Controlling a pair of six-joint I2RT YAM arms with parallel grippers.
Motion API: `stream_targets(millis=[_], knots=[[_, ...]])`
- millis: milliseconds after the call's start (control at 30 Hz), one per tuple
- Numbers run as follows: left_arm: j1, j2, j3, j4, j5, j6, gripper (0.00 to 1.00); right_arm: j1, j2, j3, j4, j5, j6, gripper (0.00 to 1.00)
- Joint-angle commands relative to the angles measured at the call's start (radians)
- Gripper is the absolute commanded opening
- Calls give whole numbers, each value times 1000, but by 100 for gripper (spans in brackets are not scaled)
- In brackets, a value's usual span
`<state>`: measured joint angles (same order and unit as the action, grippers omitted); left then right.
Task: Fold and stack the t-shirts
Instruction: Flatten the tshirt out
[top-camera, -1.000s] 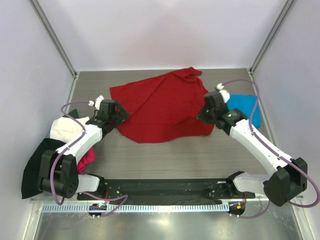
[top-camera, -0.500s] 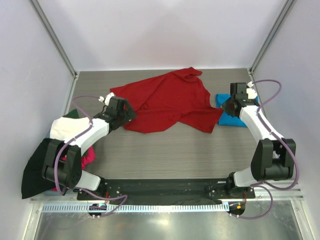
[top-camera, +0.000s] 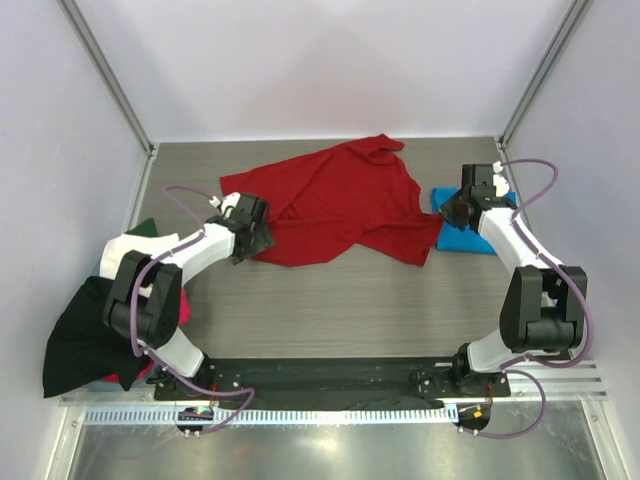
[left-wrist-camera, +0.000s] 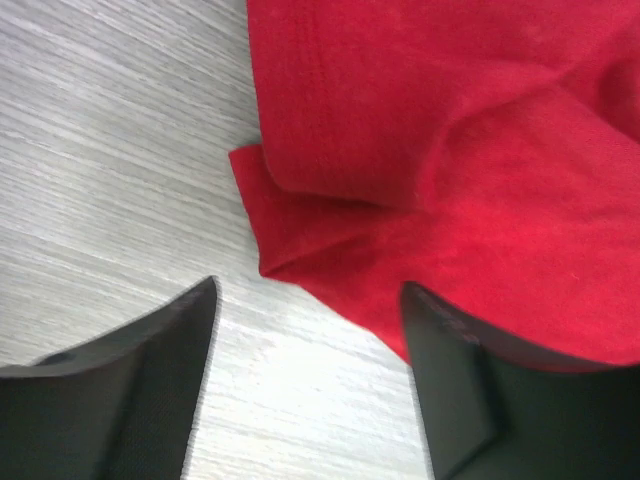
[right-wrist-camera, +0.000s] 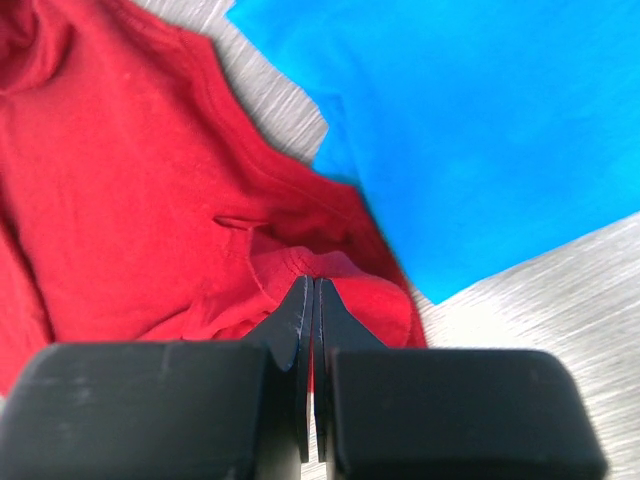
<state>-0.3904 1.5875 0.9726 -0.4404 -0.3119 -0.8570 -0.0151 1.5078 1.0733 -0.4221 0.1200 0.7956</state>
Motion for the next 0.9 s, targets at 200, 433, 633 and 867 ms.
stream_targets(millis=[200, 433, 633, 867], knots=[[1, 146, 129, -99, -67, 7, 34, -2, -20, -16, 69, -59, -16, 1], [-1, -21, 55, -208, -98, -27, 0, -2, -54, -32, 75, -52, -24, 1], [-2, -233, 34, -308, 8, -19, 0, -2, -70, -35, 80, -65, -27, 1], [142, -73, 251, -294, 216, -2, 0, -2, -58, -47, 92, -77, -26, 1]])
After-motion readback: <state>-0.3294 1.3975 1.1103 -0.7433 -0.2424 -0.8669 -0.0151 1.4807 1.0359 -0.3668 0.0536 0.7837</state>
